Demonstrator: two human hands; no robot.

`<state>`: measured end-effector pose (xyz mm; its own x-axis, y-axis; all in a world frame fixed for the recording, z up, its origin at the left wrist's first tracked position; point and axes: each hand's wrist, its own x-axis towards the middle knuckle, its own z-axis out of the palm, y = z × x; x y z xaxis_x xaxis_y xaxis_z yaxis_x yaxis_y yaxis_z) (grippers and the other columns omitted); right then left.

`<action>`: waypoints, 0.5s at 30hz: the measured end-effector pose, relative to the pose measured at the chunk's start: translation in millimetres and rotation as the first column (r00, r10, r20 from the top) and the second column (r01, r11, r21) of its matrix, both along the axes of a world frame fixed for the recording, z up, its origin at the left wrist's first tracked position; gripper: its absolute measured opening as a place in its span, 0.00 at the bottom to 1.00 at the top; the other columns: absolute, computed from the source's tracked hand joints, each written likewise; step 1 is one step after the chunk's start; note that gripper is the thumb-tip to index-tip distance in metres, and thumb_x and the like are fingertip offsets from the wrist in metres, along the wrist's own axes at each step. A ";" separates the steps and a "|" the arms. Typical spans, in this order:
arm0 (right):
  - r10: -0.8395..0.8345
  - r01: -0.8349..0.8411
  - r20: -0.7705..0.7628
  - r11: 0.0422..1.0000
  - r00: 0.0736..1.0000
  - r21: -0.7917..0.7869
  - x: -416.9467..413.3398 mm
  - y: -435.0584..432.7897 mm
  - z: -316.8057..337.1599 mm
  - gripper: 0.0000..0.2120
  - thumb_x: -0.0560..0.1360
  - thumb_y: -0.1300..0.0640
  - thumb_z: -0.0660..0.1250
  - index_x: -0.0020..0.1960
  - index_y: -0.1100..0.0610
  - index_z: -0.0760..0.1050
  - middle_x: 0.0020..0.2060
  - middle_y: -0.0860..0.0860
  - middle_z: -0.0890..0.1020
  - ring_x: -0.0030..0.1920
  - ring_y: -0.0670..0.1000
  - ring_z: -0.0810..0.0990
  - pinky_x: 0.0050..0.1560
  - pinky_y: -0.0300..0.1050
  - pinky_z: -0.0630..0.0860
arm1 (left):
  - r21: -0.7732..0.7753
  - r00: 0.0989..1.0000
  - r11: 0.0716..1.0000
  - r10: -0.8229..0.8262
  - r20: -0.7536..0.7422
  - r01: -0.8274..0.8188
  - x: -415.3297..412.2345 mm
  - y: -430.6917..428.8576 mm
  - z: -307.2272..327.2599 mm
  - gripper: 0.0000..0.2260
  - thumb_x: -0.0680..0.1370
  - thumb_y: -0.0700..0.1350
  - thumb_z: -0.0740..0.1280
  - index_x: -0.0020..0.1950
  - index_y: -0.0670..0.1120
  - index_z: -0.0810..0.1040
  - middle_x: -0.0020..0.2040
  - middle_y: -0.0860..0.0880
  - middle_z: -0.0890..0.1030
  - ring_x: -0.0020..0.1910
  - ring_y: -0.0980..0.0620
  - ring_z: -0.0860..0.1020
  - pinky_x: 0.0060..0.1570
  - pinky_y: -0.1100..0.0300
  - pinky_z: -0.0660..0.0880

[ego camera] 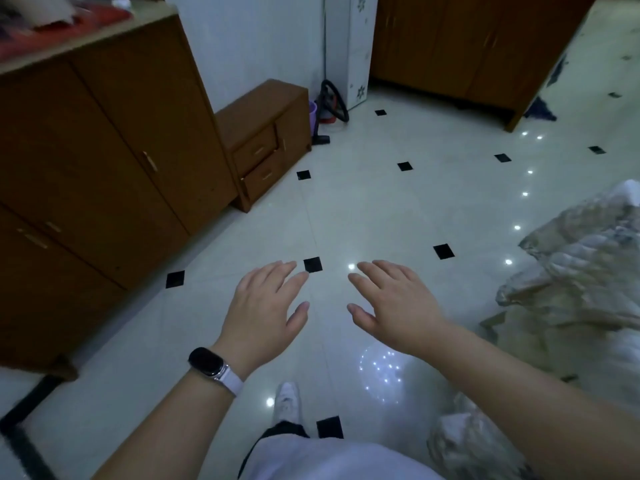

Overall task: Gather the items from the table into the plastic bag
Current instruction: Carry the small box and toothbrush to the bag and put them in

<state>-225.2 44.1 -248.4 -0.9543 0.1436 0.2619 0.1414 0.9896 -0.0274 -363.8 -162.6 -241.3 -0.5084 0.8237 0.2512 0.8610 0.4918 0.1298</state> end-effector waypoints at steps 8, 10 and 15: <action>-0.181 0.181 -0.009 0.983 0.983 0.039 -135.1 36.5 33.9 0.22 0.74 0.43 0.59 0.58 0.56 0.78 0.58 0.54 0.80 0.58 0.58 0.78 0.57 0.52 0.74 | 0.116 0.983 0.978 -0.181 0.034 0.176 -168.7 71.0 6.8 0.19 0.75 0.52 0.64 0.62 0.47 0.79 0.63 0.46 0.79 0.62 0.43 0.76 0.62 0.50 0.68; -0.237 0.237 -0.014 0.970 0.971 0.046 -153.2 51.9 43.1 0.22 0.74 0.42 0.59 0.58 0.56 0.78 0.59 0.53 0.80 0.58 0.57 0.77 0.57 0.51 0.73 | 0.141 0.975 0.966 -0.221 0.027 0.215 -198.9 96.7 11.8 0.18 0.75 0.52 0.64 0.62 0.46 0.80 0.62 0.45 0.79 0.62 0.44 0.76 0.62 0.50 0.68; -0.414 0.415 -0.015 0.909 0.910 0.036 -163.0 103.9 45.7 0.23 0.74 0.42 0.59 0.59 0.56 0.78 0.58 0.54 0.80 0.58 0.58 0.78 0.57 0.51 0.74 | 0.198 0.944 0.930 -0.326 0.053 0.310 -241.0 165.4 12.0 0.18 0.76 0.52 0.63 0.62 0.46 0.80 0.62 0.46 0.79 0.61 0.44 0.76 0.62 0.48 0.70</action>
